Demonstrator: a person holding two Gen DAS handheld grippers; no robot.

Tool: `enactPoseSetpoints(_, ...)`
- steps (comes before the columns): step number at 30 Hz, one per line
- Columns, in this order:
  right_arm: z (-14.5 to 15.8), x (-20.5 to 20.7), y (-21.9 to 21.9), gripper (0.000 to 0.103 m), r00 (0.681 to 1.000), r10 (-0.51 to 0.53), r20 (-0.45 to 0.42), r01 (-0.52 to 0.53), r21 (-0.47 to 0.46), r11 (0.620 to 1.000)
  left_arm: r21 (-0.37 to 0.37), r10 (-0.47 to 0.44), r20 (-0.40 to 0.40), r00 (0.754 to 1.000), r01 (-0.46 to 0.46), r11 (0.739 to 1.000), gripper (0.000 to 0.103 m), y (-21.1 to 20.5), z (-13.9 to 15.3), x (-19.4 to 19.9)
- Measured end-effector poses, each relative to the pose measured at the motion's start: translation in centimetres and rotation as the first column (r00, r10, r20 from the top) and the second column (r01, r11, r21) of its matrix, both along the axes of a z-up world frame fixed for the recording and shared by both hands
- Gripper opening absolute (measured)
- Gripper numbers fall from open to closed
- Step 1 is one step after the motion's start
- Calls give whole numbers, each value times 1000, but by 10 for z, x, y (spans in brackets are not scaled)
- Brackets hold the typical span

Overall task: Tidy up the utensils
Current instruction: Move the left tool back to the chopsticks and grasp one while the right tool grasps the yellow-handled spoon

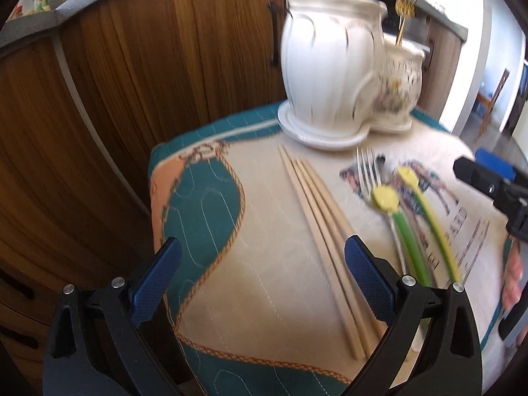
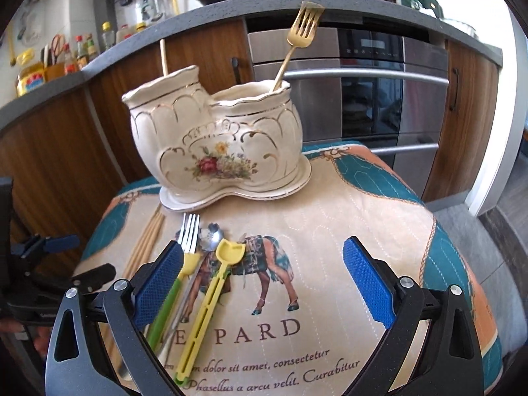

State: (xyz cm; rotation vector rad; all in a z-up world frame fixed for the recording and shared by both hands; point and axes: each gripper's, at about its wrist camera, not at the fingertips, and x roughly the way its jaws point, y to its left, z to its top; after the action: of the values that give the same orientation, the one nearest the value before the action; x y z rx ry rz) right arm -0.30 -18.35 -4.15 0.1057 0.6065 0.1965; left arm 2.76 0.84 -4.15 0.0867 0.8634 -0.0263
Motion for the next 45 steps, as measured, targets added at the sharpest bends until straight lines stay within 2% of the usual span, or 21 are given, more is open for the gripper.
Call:
enactPoseSetpoints(5, -2, 2, 2, 96, 1000, 20, -10, -21, -25, 999, 19, -6, -42, 999, 6, 1000, 94, -3, -9, 0)
enactPoseSetpoints(15, -6, 4, 5, 97, 998, 60, -30, -61, -43, 997, 22, 6, -53, 999, -5, 1000, 90, 1, -9, 5)
enactPoseSetpoints(19, -5, 3, 6, 97, 997, 67, -30, -68, -44, 997, 21, 27, -71, 997, -26, 999, 83, 4, -8, 11)
enactPoseSetpoints(23, -5, 3, 6, 97, 997, 67, -30, -69, -43, 997, 32, 16, -75, 997, -14, 999, 81, 0, -7, 11)
enactPoseSetpoints(24, -5, 3, 6, 97, 997, 67, -30, -69, -43, 997, 36, 8, -82, 997, -5, 999, 79, -2, -7, 10)
enactPoseSetpoints(27, -5, 3, 7, 97, 997, 71, -35, -73, -46, 996, 45, -30, -99, 995, 35, 998, 63, -11, -7, 7)
enactPoseSetpoints(29, -6, 3, 9, 97, 996, 78, -38, -80, -55, 995, 46, -61, -112, 992, 67, 997, 47, -17, -5, 6)
enactPoseSetpoints(30, -6, 3, 10, 97, 996, 81, -41, -84, -60, 995, 43, -74, -117, 990, 79, 996, 43, -19, -4, 5)
enactPoseSetpoints(31, -7, 2, 12, 96, 995, 87, -44, -89, -67, 994, 36, -92, -124, 988, 97, 995, 33, -21, -4, 5)
enactPoseSetpoints(35, -8, 1, 16, 96, 993, 104, -58, -109, -95, 990, 24, -142, -139, 980, 147, 989, 12, -24, -3, 3)
enactPoseSetpoints(41, -4, -7, 26, 92, 986, 128, -103, -143, -150, 978, -1, -150, -140, 979, 152, 988, 9, -13, -2, 2)
enactPoseSetpoints(42, -4, -8, 28, 89, 985, 132, -110, -148, -154, 977, -9, -148, -137, 979, 148, 989, 9, -9, -2, 2)
enactPoseSetpoints(44, -5, -8, 30, 73, 981, 134, -137, -154, -151, 976, -17, -147, -133, 980, 146, 989, 8, -4, -3, 4)
enactPoseSetpoints(45, -7, -6, 31, 69, 978, 133, -160, -157, -146, 977, -20, -149, -132, 980, 147, 989, 8, -3, -4, 3)
